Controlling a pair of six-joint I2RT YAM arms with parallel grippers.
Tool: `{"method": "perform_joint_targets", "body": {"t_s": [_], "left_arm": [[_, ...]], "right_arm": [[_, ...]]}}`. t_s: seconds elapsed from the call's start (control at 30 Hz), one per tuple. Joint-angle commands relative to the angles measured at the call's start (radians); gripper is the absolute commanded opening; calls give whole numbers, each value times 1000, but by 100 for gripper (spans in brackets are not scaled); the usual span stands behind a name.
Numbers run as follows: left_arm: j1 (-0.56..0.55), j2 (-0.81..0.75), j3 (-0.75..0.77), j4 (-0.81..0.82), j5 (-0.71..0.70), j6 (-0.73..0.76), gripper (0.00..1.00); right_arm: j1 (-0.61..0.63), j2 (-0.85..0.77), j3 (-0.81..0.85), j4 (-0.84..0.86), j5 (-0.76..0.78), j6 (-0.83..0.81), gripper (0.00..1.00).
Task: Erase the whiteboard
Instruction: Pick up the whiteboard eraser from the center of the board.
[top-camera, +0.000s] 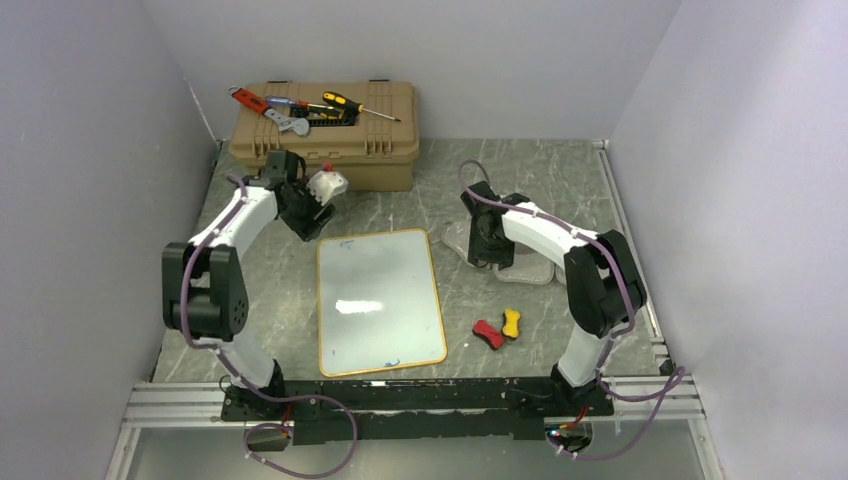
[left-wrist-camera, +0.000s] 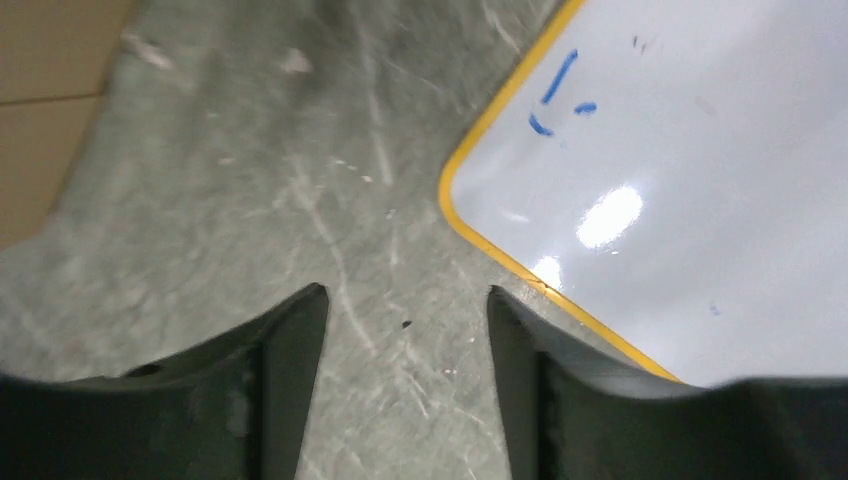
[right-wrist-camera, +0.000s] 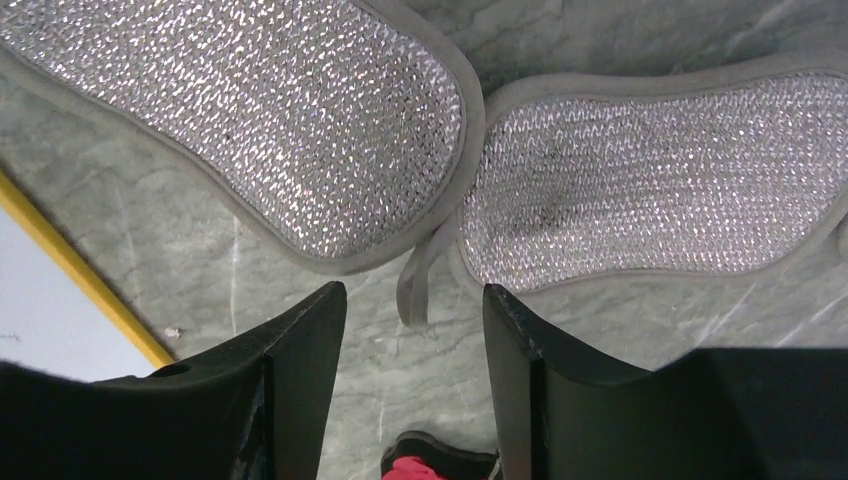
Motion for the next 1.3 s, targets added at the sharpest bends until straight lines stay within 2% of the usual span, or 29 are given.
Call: {"method": "perform_joint_targets", "body": {"t_s": [0.0,0.03,0.1,0.17,0.4,0.67,0.8,0.9,1.0,1.13,1.27], "left_arm": [[-5,-153,135,-64,-9,-82,95],[-1,-175,148,-55,-17,-100,99],[13,-227,126,-3,-69,-136,100],[22,-259,80,26,-72,-104,100],[19,-242,99,-114,3,-79,99],[-30,-311,24,-109,230,-183,100],[-33,-328,114,-271,423,-172,99],[-42,-398,130,-296,576,-150,99],[-126,-472,68,-235,584,-155,99],[-220,-481,45,-270,621,-153,99],[-276,-517,36,-281,592,-181,100]], "right_arm": [[-10,37,26,55,28,-19,53],[-13,47,28,59,27,-22,51],[-20,61,30,66,27,-26,45],[-25,66,30,74,28,-30,40],[-28,6,24,45,24,-23,1],[-28,-168,9,-62,19,0,0],[-27,-240,56,-150,-5,5,0],[-14,-307,92,-128,-105,14,0],[45,-329,158,-68,-192,61,0],[185,-289,300,-10,-187,163,0],[292,-249,356,120,-234,252,0]]}}
